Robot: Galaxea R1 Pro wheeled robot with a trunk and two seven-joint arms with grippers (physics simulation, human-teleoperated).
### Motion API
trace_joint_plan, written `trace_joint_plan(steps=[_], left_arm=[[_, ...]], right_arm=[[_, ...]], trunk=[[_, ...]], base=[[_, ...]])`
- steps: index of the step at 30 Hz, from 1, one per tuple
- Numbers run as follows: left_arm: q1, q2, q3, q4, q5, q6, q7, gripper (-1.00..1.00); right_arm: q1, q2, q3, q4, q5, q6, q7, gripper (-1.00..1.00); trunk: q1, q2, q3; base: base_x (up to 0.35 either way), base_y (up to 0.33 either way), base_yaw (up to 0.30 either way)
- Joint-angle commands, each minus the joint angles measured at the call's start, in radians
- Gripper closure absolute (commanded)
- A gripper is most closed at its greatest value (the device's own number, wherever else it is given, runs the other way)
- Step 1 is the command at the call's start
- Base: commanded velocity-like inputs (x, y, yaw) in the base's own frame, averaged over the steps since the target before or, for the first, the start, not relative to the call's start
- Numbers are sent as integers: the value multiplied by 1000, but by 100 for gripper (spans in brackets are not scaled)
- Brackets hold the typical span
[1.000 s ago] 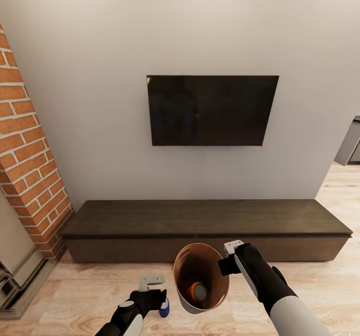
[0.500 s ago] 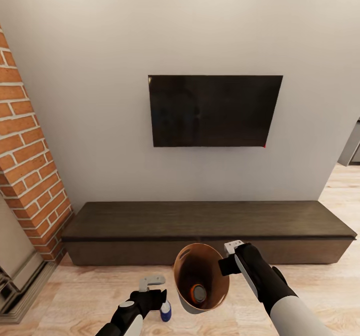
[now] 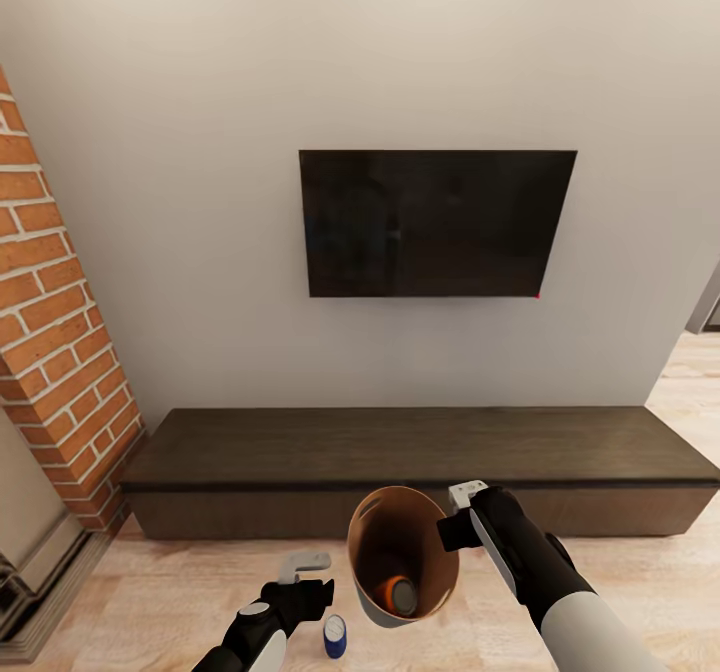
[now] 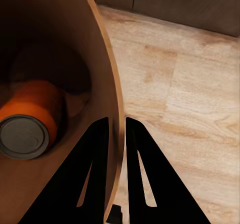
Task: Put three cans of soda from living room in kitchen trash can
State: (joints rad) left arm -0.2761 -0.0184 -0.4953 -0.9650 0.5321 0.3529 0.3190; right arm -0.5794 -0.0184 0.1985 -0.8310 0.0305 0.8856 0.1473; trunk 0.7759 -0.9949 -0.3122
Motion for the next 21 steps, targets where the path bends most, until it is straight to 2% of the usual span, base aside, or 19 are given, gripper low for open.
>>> trace_joint_plan(steps=[1, 10, 21], left_arm=[[0, 0, 0, 0, 0, 0, 0, -100], [0, 0, 0, 0, 0, 0, 0, -100], [0, -1, 0, 0, 0, 0, 0, -100]], right_arm=[[0, 0, -1, 0, -20, 1, 6, 100], [0, 0, -1, 0, -20, 1, 6, 100], [0, 0, -1, 0, -20, 1, 6, 100]], trunk=[[0, 0, 0], [0, 0, 0], [0, 0, 0]], base=[[174, 2, 0], [150, -24, 0], [100, -251, 0]])
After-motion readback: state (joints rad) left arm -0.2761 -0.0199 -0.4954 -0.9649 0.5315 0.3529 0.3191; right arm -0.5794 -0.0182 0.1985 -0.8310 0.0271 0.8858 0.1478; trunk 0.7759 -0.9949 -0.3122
